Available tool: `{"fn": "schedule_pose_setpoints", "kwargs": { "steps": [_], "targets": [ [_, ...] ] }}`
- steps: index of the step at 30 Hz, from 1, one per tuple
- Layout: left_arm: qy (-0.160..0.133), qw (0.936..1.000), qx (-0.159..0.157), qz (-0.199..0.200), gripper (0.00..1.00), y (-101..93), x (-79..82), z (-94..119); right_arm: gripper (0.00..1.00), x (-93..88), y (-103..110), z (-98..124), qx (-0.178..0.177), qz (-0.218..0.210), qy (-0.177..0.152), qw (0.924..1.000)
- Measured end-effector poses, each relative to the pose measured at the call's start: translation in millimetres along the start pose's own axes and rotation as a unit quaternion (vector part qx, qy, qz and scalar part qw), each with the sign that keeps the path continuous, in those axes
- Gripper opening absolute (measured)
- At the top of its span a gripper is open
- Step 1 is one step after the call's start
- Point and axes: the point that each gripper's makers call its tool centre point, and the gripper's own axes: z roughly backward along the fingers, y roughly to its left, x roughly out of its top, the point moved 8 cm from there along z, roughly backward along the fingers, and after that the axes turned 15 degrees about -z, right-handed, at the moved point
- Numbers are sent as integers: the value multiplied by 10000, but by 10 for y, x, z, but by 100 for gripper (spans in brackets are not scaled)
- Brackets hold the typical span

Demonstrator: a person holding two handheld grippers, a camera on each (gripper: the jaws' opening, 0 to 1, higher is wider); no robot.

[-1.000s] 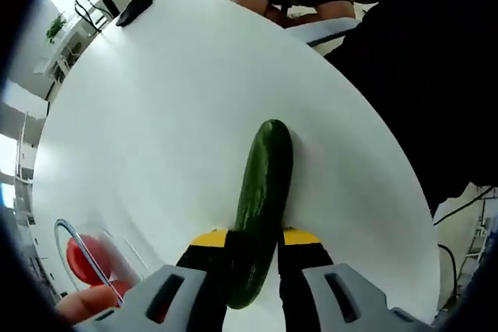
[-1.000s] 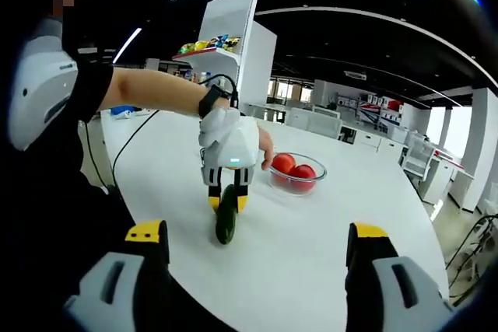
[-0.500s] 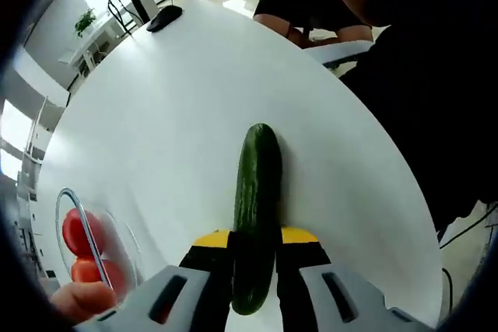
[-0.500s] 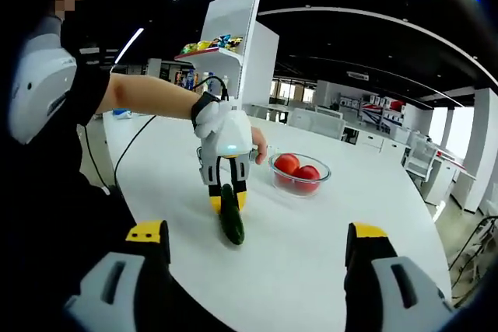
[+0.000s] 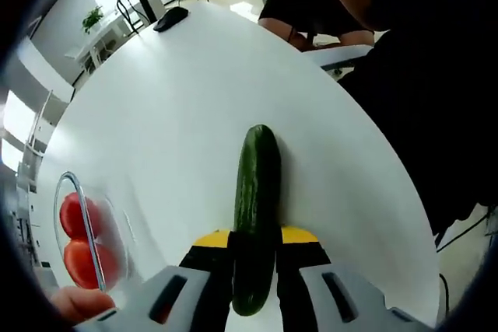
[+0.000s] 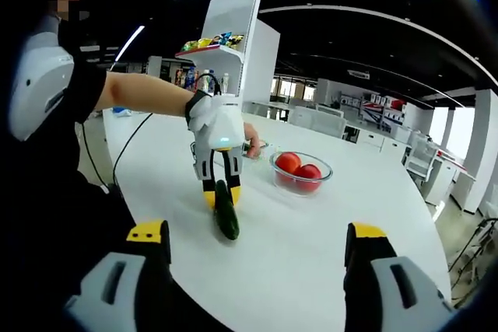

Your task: Sort the scattered tomatoes and cucumbers on the table and place them into their respective storage containers

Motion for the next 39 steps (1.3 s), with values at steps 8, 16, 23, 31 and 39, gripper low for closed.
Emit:
{"fn": "schedule_pose_setpoints", "kwargs": {
  "steps": [8,16,23,31,39],
  "targets": [
    [-77,9997,208,79,20,5,-68,196,90,15,18,-13,3,36,28,10000],
    [-84,9988,381,294,20,-92,-190,431,90,43,49,-32,35,58,18,10000],
    [-57,9966,635,526,20,-228,-370,722,91,21,75,-66,96,44,44,9999],
    [251,9918,991,767,20,-298,-636,1201,91,13,83,-95,132,35,74,9999],
    [557,9824,1442,1052,20,-121,-986,1647,91,10,94,-93,136,49,72,9999]
  ]
}}
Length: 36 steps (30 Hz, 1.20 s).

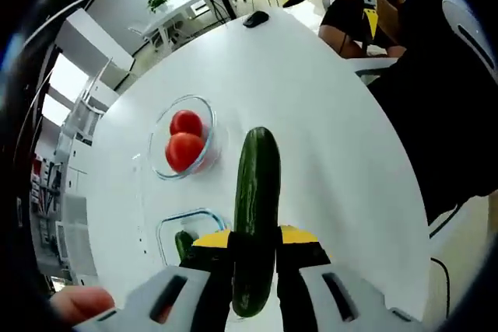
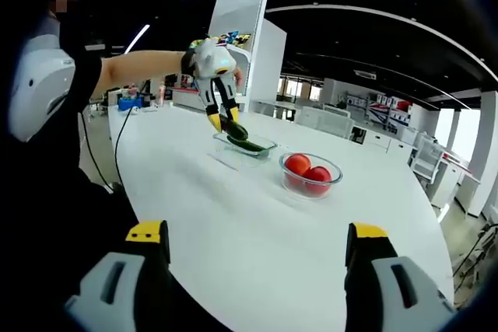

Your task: Sort the scattered tomatoes and cucumbers on the table and place them into their respective storage containers

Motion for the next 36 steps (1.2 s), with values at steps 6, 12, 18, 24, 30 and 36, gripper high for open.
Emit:
{"fn": "schedule_pose_setpoints", "kwargs": {
  "steps": [6,12,18,24,30,36],
  "targets": [
    [148,9993,221,278,20,231,-272,3,91,1,-16,1,-47,8,19,10000],
    [353,9959,247,794,20,374,-632,-120,91,-19,-35,8,-85,1,59,9999],
    [670,9905,395,1130,20,513,-951,-246,91,11,-34,33,-37,-54,-4,10000],
    [757,9882,246,1306,20,486,-1047,-487,90,-8,-58,23,-96,-67,31,9999],
    [848,9872,97,1346,20,416,-1086,-730,90,-30,-75,18,-138,-107,56,9998],
    [816,9848,38,1535,20,280,-1077,-759,91,-39,-47,14,-100,-131,59,9998]
  ]
}}
